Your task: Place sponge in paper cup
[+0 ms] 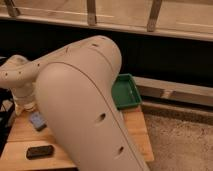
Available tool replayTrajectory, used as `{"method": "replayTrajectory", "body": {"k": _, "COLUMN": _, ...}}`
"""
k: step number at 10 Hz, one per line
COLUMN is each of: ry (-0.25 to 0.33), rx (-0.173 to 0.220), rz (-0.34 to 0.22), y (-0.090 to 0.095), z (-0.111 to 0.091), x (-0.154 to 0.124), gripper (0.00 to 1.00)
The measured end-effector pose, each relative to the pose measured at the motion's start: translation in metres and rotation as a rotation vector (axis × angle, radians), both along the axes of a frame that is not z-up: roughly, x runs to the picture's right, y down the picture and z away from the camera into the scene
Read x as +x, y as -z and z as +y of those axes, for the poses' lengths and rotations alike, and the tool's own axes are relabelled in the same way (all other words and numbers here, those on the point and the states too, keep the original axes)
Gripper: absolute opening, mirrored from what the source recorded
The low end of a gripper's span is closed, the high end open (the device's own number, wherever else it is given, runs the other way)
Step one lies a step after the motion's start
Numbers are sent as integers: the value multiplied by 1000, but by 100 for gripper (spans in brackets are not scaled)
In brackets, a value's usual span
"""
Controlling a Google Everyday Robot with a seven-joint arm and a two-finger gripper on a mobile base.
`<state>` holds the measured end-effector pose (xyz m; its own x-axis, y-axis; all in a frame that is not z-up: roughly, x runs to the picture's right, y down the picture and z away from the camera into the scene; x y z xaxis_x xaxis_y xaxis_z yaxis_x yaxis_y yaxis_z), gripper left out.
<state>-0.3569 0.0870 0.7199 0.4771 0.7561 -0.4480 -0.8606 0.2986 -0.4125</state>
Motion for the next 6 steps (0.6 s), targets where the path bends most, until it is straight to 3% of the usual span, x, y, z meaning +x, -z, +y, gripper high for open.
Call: {"method": "replayTrajectory", "body": {"k": 6, "ry": 52, "rx": -101, "rz": -116, "y": -35, "z": 23, "x": -33, "gripper": 80}}
